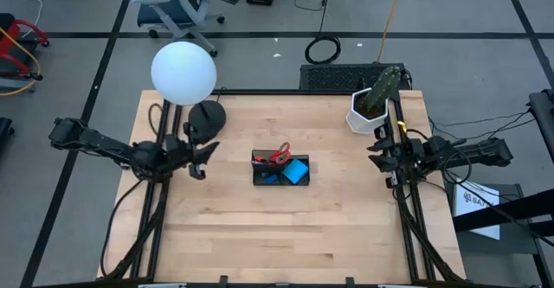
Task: Pick and place office supplies into organizer
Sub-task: Return to Home Position
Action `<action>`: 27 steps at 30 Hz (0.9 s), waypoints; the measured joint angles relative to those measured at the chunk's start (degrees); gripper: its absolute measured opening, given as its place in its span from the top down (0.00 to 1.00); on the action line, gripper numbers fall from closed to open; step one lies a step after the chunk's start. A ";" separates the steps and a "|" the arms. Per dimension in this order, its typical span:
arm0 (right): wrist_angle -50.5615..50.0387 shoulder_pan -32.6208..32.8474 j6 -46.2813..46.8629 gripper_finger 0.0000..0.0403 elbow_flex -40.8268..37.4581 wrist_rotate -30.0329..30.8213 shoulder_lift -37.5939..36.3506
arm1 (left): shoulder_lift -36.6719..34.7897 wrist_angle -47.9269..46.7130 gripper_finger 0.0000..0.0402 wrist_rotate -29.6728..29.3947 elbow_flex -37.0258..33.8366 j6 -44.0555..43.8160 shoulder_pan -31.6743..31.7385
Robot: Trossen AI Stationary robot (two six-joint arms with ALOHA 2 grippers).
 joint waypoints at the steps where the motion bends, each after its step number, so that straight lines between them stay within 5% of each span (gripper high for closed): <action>1: 0.45 0.00 -0.35 0.77 -0.51 0.00 -0.62 | -0.66 2.15 0.64 0.00 -1.40 0.04 0.02; 4: 0.70 0.00 -1.46 0.77 -1.54 0.02 -2.63 | -2.35 8.46 0.64 0.01 -5.38 0.54 0.04; 16: -4.67 0.00 -1.65 0.77 -3.61 0.06 -14.64 | -5.33 7.38 0.64 0.00 -5.41 6.02 -4.10; 27: -10.52 -0.02 -1.58 0.77 -1.52 0.09 -15.42 | -13.78 1.24 0.64 -18.16 -5.41 14.26 -15.38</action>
